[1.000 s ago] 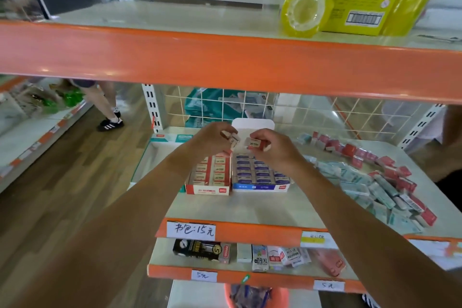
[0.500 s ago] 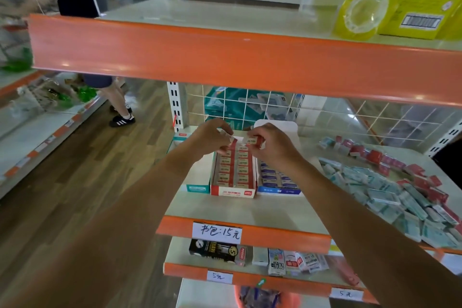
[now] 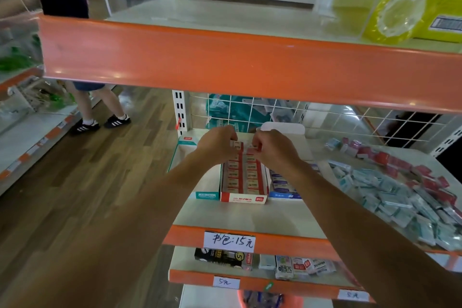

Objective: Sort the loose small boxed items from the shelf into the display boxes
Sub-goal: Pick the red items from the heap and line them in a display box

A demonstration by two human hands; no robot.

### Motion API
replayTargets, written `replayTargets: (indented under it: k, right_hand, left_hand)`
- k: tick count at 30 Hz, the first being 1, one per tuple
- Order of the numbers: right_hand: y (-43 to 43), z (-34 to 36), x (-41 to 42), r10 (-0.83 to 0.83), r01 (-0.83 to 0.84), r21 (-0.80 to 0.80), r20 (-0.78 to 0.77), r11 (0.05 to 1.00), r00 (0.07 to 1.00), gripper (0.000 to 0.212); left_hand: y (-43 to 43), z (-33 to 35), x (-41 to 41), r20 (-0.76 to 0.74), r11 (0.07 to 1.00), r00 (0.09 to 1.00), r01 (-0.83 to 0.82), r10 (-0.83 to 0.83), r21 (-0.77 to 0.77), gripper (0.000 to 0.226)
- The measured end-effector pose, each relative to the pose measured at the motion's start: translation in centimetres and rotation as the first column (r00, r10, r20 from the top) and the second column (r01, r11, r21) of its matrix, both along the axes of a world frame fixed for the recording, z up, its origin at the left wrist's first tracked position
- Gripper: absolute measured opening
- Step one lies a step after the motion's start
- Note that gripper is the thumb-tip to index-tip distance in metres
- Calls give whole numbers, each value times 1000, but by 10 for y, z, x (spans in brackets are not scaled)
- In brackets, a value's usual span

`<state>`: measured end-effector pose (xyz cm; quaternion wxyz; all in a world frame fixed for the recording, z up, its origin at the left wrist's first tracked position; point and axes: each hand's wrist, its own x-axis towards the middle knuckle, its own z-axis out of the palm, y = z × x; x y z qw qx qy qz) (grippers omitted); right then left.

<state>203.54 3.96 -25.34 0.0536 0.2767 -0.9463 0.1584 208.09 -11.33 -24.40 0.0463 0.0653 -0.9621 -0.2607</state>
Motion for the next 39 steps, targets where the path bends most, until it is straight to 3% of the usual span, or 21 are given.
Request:
replayTargets:
  k: [7, 15, 23, 29, 39]
  right_hand:
    - [-6, 6, -7, 17, -11, 192, -28, 981, 999, 16]
    - [-15, 1, -12, 30, -5, 270, -88, 963, 996, 19]
    - [-13, 0, -20, 10, 9, 298, -61, 954, 998, 22]
    - [-10, 8, -24, 17, -6, 309, -34, 951, 999, 20]
    - [-13, 7, -21, -4, 19, 325, -46, 946, 999, 21]
  left_hand:
    - [-6, -20, -11, -101, 966, 993, 35, -63, -255, 22]
    - [-9, -22, -16, -36, 852, 995, 62, -94, -519, 30]
    - [-1, -29, -15, -81, 918, 991, 69, -109, -390, 27]
    - [-4, -35, -19, -95, 879, 991, 40, -97, -476, 31]
    - [0, -31, -19, -80, 910, 995, 21, -59, -415, 25]
